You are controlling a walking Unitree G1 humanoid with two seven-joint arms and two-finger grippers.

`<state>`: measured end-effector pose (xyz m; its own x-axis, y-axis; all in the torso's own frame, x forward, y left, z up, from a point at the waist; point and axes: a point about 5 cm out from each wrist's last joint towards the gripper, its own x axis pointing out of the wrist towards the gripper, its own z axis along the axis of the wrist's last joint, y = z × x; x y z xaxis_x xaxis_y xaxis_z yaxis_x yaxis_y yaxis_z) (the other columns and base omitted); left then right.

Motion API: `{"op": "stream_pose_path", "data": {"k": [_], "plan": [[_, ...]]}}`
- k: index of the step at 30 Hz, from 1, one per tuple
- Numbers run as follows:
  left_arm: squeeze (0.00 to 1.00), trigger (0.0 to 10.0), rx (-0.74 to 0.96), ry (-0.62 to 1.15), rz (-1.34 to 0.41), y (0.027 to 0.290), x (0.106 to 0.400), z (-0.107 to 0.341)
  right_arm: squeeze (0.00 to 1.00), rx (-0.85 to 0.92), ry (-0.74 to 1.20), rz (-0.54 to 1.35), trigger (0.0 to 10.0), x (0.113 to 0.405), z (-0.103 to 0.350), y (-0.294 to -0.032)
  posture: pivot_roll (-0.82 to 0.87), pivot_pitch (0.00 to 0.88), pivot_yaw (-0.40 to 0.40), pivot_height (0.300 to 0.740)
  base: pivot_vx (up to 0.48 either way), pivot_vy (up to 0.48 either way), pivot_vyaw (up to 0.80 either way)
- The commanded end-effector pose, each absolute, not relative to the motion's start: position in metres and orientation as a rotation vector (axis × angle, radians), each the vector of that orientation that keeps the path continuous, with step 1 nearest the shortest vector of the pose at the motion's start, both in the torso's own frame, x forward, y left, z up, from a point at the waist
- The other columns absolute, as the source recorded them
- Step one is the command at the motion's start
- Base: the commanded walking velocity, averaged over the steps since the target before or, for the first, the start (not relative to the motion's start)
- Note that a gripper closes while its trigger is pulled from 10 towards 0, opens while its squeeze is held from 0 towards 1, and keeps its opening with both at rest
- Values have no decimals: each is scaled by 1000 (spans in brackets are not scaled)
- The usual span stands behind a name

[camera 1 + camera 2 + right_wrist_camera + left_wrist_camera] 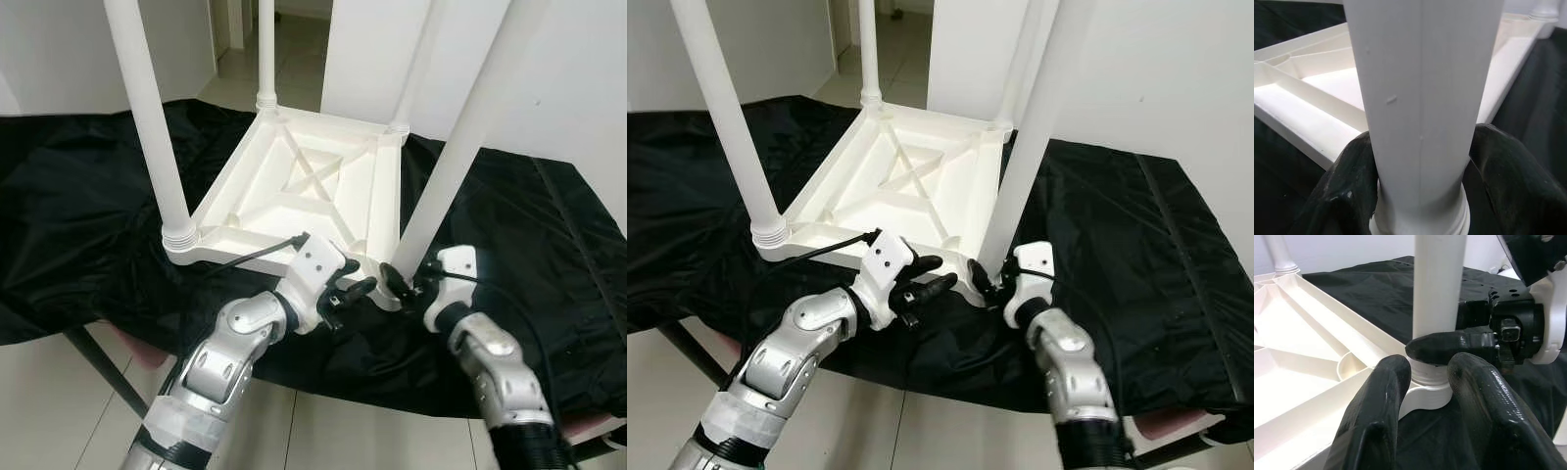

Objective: Building children table

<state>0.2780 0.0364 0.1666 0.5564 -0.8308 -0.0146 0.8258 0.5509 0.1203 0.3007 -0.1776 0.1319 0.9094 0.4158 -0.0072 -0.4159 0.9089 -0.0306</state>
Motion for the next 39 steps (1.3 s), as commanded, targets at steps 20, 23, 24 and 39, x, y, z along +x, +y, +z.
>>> {"op": "stream_pose_path", "data": {"k": [20,23,24,39], "plan": [[0,10000,130,-54,-970,34,279,171,0,-212,112,734,0,338,122,-179,-3,0,-98,740,0,0,0],[0,10000,127,-55,-962,35,279,171,0,-208,123,742,0,336,119,-182,-1,0,-100,740,0,0,0],[0,10000,127,-55,-960,35,279,171,0,-208,125,745,0,337,118,-183,-1,0,-100,740,0,0,0],[0,10000,118,-44,-972,33,280,169,0,-43,99,417,10000,340,129,-174,-32,0,-85,740,0,0,0]]}}
